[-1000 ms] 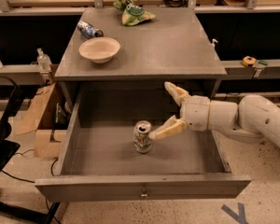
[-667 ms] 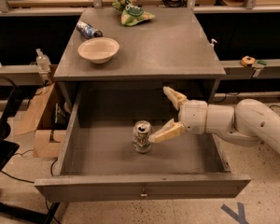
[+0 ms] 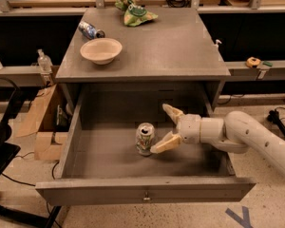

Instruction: Pick 7up can from top drawer and place on counter

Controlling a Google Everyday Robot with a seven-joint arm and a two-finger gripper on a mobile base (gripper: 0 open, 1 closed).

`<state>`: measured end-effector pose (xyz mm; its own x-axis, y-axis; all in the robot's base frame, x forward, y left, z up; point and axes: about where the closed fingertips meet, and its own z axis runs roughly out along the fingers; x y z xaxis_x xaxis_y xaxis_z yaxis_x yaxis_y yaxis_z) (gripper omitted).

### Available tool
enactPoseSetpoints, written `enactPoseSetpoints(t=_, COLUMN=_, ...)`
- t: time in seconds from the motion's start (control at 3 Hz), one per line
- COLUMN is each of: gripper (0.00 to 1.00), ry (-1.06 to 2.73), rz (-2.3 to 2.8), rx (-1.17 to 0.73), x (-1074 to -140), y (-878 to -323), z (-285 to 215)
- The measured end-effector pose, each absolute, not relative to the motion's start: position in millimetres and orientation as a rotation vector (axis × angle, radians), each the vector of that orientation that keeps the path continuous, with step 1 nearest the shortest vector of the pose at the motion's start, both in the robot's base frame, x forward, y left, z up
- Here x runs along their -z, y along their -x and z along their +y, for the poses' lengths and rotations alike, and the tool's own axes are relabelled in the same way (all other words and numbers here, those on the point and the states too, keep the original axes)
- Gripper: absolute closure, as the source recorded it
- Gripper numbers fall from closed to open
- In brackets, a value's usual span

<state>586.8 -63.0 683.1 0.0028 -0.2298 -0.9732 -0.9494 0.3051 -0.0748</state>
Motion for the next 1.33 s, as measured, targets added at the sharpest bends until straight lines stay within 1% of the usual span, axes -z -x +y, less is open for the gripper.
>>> enactPoseSetpoints(t=0.33, gripper=0.26, ry=1.173, rz=1.471, rx=-0.888, x=-666, y=-594, z=-41)
enactPoseSetpoints(t=0.67, gripper=0.5, ry=1.192, rz=1.433, rx=-0.98, x=-667, y=-578, z=-5)
enactPoseSetpoints(t=1.33, gripper=0.96, ry=1.197, rz=1.429, rx=-0.985, x=-668, y=-577, z=-2)
